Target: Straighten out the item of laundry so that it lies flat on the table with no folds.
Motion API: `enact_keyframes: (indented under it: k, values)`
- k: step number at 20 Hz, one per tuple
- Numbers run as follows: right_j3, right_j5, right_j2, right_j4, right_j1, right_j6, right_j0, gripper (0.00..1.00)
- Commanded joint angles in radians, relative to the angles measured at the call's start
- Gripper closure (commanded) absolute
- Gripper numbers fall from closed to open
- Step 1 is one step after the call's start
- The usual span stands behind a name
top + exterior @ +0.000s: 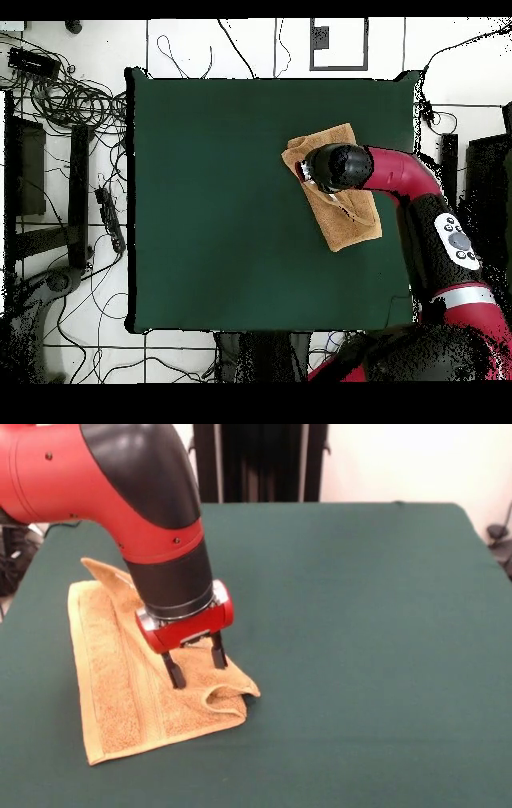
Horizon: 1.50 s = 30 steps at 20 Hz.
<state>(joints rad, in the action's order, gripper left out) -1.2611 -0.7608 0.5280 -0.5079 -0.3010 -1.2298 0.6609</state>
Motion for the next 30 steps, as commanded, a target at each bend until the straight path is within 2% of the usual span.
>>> enact_keyframes:
  k: [1, 7, 8, 11, 24, 30]
  values:
    - [-0.053, 0.037, 0.081, -0.007, 0.063, 0.1, -0.021, 0.0]
    - [-0.073, 0.059, 0.085, -0.013, 0.059, 0.097, -0.009, 0.0]
    - [-0.078, 0.078, 0.1, -0.014, 0.066, 0.107, 0.002, 1.0]
    - [-0.091, 0.104, 0.118, -0.017, 0.064, 0.12, 0.015, 1.0]
    - [-0.118, 0.092, 0.083, -0.012, 0.02, 0.033, -0.004, 1.0]
    - [-0.275, 0.177, 0.034, -0.011, -0.064, -0.098, 0.023, 1.0]
